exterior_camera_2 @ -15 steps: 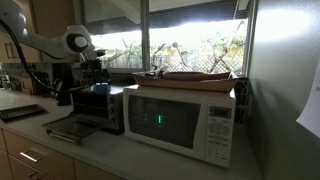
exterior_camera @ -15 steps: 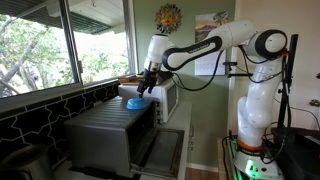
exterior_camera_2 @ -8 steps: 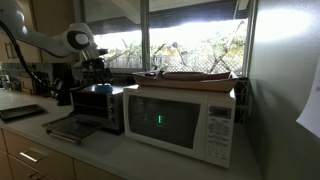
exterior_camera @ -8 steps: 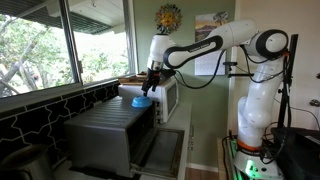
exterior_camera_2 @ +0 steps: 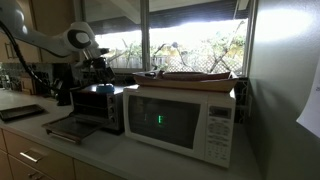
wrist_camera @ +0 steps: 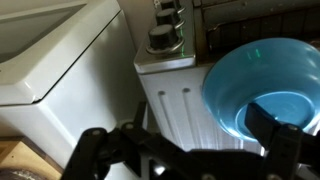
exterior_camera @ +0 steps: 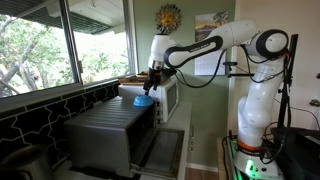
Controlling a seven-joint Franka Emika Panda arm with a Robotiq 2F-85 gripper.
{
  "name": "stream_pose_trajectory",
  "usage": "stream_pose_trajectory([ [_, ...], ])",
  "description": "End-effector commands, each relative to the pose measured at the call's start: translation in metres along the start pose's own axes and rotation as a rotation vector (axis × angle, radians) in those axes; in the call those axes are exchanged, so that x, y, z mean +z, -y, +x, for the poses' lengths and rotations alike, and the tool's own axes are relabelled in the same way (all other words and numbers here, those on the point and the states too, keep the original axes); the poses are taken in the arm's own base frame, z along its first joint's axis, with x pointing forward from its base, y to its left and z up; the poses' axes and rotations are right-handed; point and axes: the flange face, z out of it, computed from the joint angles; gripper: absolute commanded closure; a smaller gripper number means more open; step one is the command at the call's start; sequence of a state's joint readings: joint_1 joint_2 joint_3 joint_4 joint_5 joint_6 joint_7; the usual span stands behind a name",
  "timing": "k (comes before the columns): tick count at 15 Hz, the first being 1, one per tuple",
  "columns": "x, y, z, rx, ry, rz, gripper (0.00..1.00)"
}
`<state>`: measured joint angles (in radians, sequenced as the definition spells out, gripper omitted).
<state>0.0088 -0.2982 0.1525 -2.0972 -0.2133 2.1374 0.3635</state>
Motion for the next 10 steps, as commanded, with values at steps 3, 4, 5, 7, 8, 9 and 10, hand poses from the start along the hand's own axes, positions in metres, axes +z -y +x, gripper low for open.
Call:
stream_pose_trajectory([
  [3,-0.012,-0.015,-0.013,0.085,0.052,0.142,0.0],
  [4,-0.014,-0.022,-0.016,0.117,0.064,0.196,0.0],
  [5,-0.015,-0.029,-0.02,0.151,0.073,0.243,0.0],
  [7,-0.017,-0.044,-0.028,0.213,0.07,0.345,0.0],
  [8,-0.016,-0.05,-0.034,0.241,0.082,0.395,0.0],
  [9,-0.012,-0.055,-0.04,0.268,0.092,0.443,0.0],
  [10,-0.007,-0.057,-0.047,0.296,0.105,0.49,0.0],
])
